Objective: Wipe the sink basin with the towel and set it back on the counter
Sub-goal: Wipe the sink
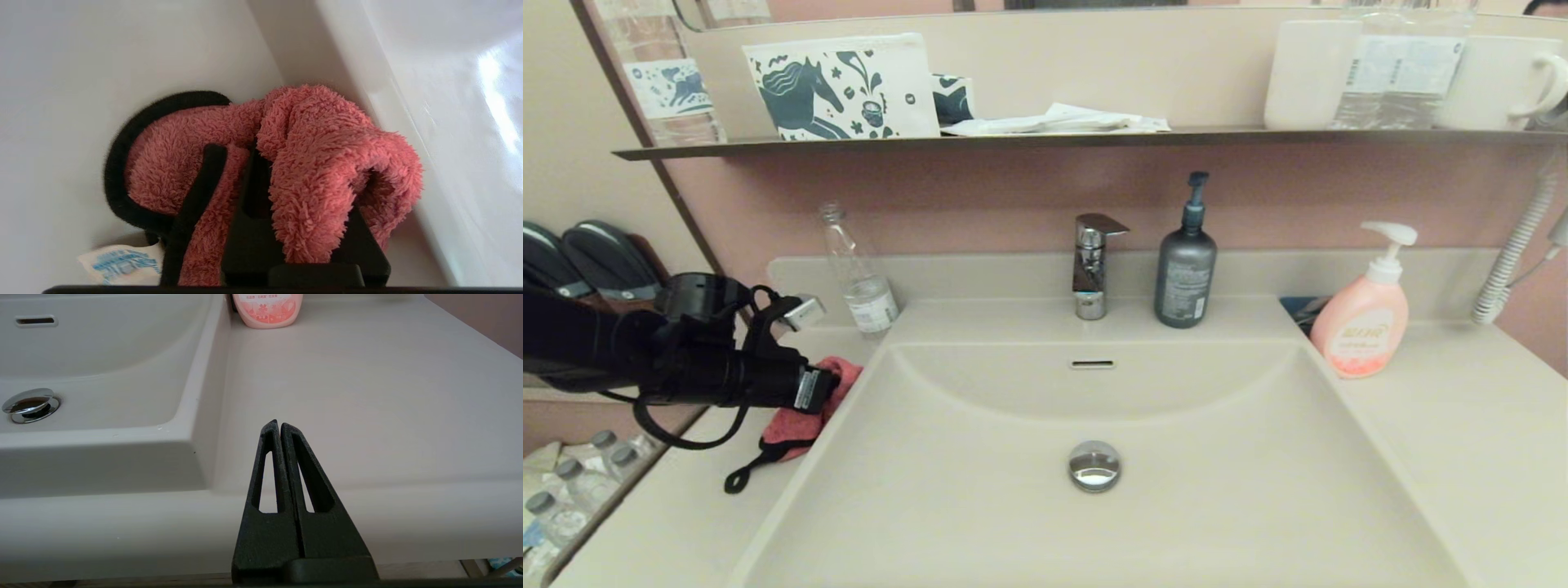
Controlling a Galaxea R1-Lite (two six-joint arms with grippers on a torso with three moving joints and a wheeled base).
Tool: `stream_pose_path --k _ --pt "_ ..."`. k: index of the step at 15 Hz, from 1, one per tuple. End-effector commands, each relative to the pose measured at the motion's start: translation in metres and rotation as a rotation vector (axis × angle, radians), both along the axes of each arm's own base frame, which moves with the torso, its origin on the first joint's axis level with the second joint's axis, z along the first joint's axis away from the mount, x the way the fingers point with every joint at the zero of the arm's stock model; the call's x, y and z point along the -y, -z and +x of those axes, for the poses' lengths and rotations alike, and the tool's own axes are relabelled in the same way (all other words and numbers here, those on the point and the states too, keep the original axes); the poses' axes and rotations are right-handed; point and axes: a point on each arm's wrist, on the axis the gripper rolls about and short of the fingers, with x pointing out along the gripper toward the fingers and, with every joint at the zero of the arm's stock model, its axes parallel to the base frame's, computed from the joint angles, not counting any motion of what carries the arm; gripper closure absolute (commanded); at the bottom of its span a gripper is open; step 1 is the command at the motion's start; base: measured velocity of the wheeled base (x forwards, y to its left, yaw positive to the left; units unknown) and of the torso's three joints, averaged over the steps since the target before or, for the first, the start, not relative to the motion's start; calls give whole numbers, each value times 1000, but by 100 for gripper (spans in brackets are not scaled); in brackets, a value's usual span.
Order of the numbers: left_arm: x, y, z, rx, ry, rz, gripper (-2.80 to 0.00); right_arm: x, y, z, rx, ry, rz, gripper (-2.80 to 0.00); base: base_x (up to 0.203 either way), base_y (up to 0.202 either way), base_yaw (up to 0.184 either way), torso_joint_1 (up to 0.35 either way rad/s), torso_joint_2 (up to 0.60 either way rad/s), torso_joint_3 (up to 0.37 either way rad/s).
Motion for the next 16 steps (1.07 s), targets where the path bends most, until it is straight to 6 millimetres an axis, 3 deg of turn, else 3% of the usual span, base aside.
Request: stream_pose_path --k 1,7,13,16 --pt "-5 0 10 17 -6 8 0 0 0 0 -1 0 0 0 0 0 0 0 0 0" --pt "-24 -9 37 91 -34 11 0 0 0 0 -1 0 0 0 0 0 0 0 0 0" --pt "-61 9 66 175 -91 25 0 0 0 0 -1 0 0 0 0 0 0 0 0 0" --pt "-80 15 67 175 -127 35 0 0 0 0 -1 0 0 0 0 0 0 0 0 0"
